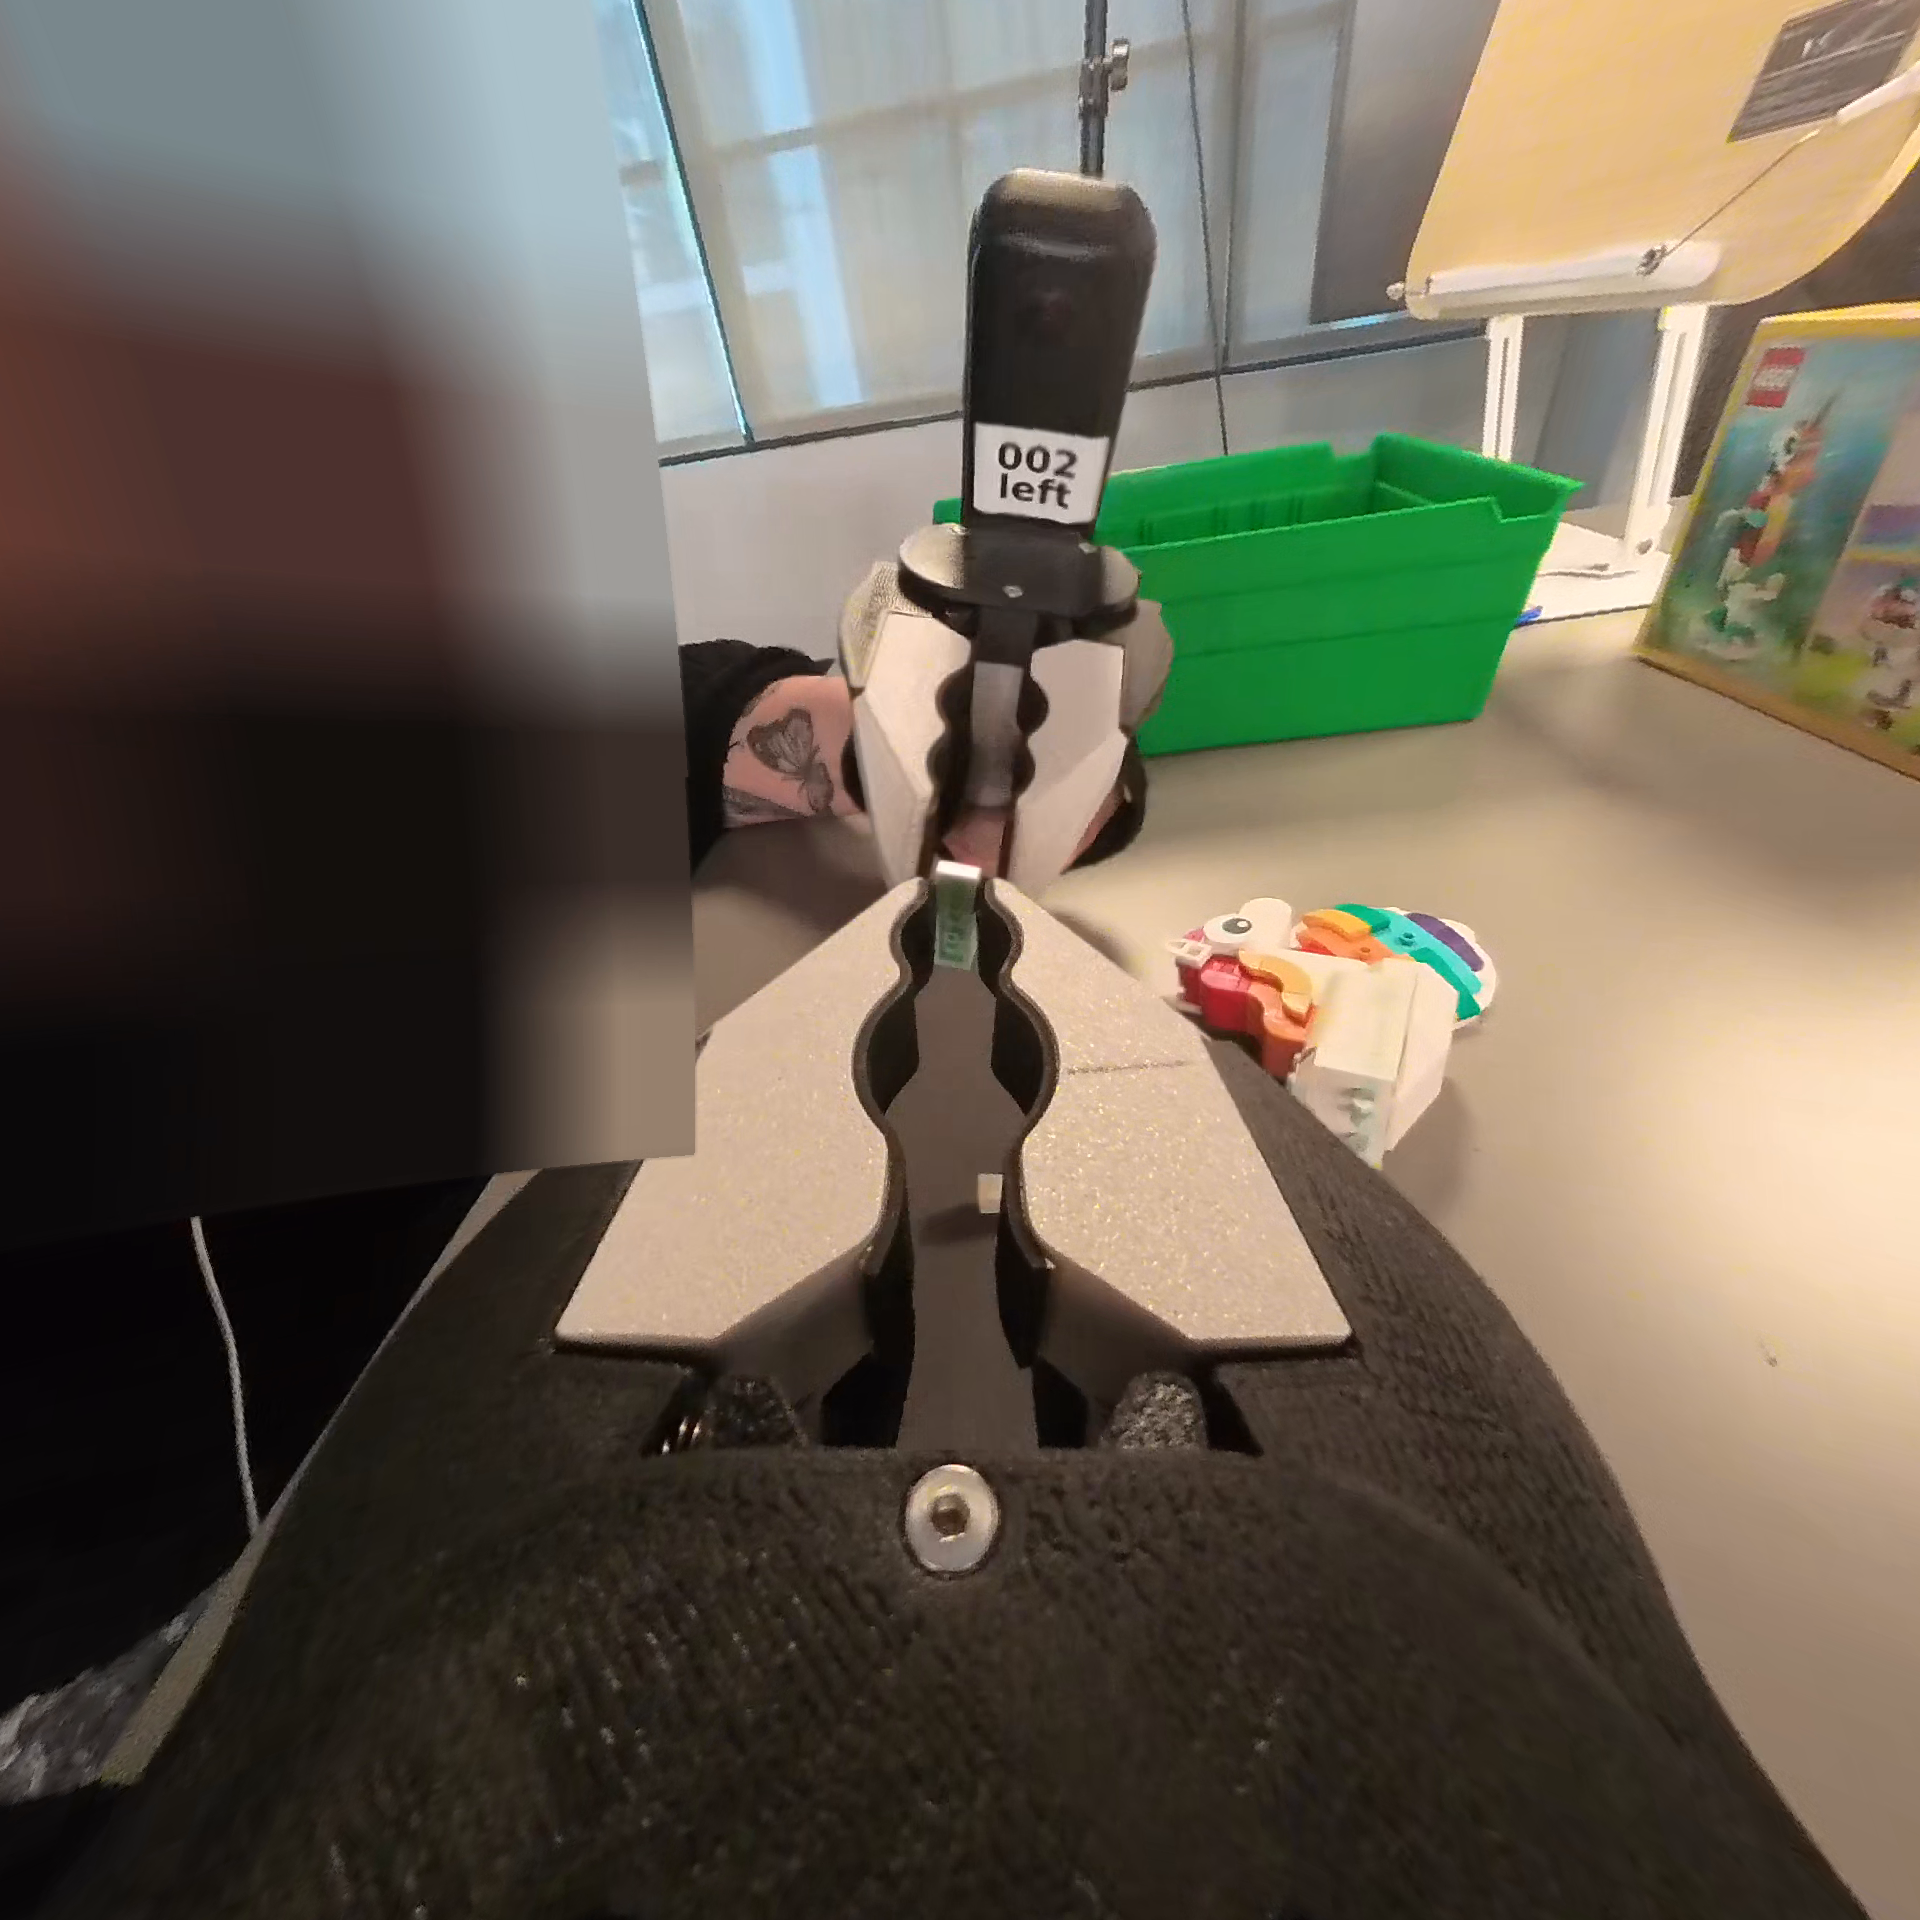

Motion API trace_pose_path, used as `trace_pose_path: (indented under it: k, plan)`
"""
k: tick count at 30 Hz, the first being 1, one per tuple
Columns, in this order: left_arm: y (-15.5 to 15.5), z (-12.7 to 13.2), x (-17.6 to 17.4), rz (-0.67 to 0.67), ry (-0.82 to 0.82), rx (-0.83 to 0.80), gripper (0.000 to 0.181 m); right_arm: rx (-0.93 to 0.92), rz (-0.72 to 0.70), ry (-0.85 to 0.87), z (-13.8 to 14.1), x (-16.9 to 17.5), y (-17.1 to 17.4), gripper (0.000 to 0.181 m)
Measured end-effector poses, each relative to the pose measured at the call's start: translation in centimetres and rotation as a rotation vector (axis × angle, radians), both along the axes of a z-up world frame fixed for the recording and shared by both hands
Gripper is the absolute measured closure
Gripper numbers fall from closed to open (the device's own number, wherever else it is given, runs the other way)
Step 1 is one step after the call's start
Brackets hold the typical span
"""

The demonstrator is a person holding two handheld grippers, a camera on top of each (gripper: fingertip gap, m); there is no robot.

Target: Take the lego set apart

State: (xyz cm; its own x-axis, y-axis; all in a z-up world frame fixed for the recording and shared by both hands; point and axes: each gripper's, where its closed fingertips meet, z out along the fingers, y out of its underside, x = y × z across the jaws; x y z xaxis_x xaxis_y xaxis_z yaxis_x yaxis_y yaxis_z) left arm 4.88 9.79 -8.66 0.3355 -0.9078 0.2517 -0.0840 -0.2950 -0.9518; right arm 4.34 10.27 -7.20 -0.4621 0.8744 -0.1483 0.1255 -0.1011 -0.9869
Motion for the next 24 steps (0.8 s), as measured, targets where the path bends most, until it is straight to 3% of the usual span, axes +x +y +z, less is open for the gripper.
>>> trace_pose_path:
  k: [8,20,24]
  plan:
    - [0.2,-0.5,0.0,0.019,0.029,0.023,0.179,0.039,-0.010,-0.021,-0.6,-0.5,-0.2,0.175]
    - [0.5,-0.7,-0.4,0.064,0.121,0.108,0.180,0.340,-0.102,-0.168,-2.3,0.2,0.2,0.176]
    - [0.5,1.3,-1.4,0.076,0.014,0.107,0.181,0.438,-0.179,-0.308,-4.9,0.9,2.4,0.181]
